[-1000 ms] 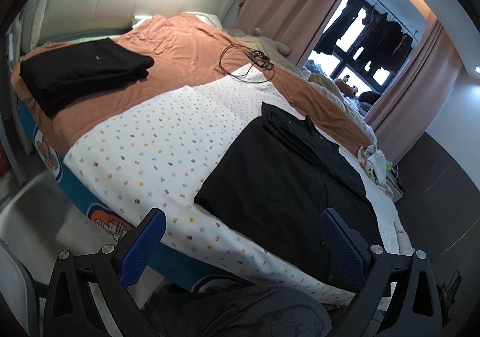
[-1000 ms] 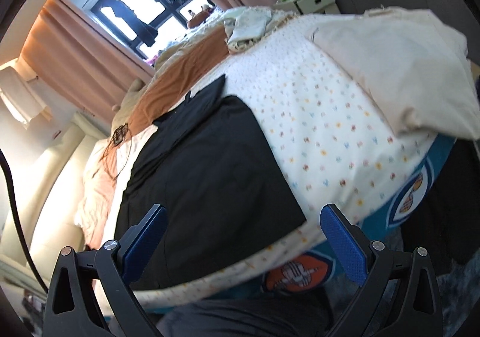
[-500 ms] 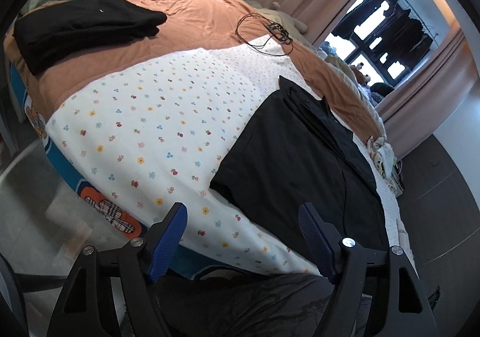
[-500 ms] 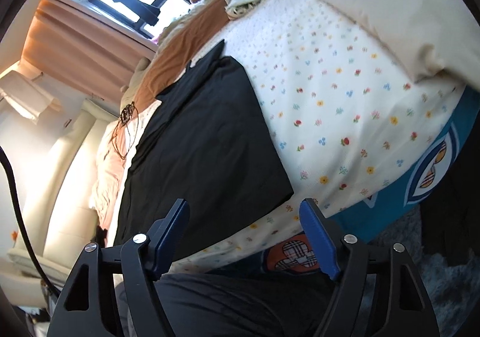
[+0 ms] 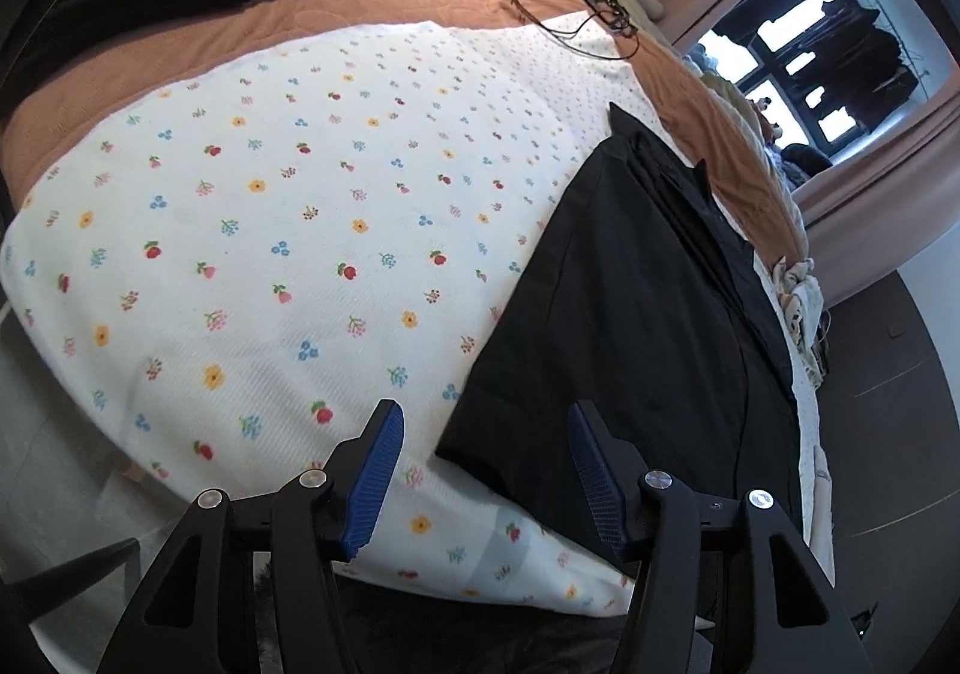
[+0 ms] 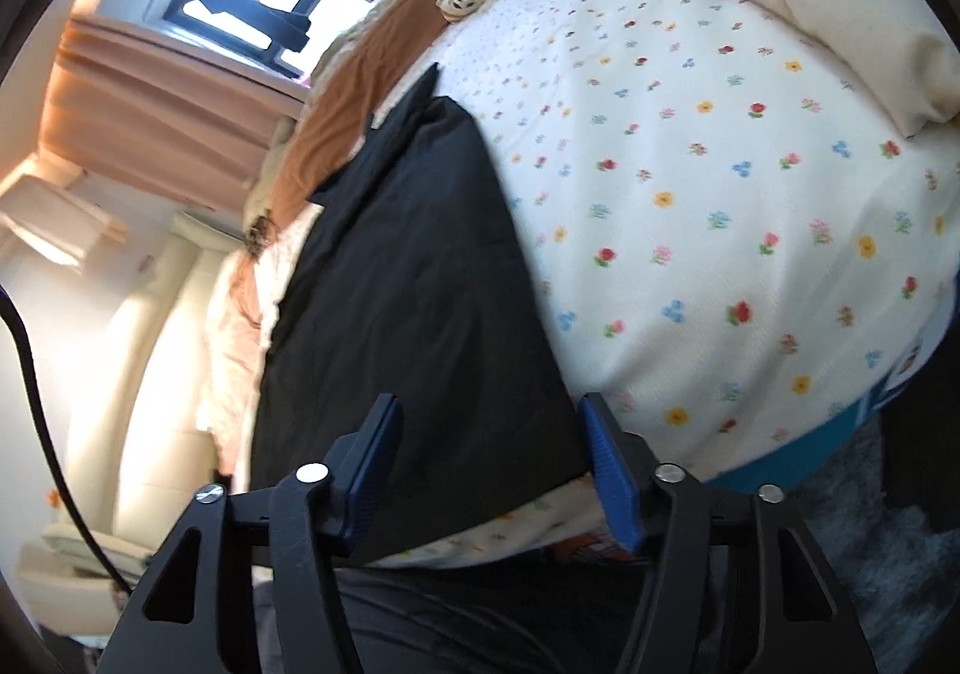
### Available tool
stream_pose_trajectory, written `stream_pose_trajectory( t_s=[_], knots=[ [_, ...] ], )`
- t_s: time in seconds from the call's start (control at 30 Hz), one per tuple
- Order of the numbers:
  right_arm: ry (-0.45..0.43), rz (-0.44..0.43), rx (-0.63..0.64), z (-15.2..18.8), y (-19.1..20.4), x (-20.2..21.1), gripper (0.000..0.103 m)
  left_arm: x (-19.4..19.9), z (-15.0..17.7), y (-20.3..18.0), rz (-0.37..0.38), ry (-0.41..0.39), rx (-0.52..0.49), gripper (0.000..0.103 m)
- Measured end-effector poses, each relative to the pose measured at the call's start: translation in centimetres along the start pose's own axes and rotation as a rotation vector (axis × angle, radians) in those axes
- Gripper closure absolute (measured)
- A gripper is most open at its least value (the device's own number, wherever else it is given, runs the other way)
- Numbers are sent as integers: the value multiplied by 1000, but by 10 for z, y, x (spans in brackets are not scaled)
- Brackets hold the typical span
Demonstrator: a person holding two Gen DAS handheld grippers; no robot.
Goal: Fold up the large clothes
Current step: 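Lower both tools to the hem edge of the black jacket, then close both tools on the jacket hem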
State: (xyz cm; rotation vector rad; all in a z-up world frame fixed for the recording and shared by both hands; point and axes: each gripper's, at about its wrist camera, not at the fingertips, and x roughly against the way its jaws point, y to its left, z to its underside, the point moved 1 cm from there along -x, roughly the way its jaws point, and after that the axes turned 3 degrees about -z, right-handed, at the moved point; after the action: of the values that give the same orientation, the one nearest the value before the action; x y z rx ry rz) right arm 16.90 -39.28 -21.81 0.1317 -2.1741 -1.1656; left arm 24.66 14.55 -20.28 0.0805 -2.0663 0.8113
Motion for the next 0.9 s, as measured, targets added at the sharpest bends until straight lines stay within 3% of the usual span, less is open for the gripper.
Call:
stream_pose_trajectory(
  t_s=[0.2, 0.4, 0.5, 0.57, 0.77, 0.9],
  knots=[
    [16, -36, 3, -3, 3, -8, 44, -6, -5, 0, 25, 13, 5, 45],
    [58, -100, -1, 2, 5, -21, 44, -6, 4, -15, 135, 72, -44, 44],
    [49, -144, 22, -1, 11, -20, 44, -6, 6, -15, 252, 91, -21, 44],
    [37, -159, 20, -3, 11, -18, 44, -6, 7, -15, 289, 88, -2, 44],
    [51, -104, -8, -3, -2, -30, 44, -14, 2, -16, 277, 56, 29, 44],
    [57, -109, 8, -2, 3, -35, 44, -24, 2, -22, 208, 58, 1, 47]
  ],
)
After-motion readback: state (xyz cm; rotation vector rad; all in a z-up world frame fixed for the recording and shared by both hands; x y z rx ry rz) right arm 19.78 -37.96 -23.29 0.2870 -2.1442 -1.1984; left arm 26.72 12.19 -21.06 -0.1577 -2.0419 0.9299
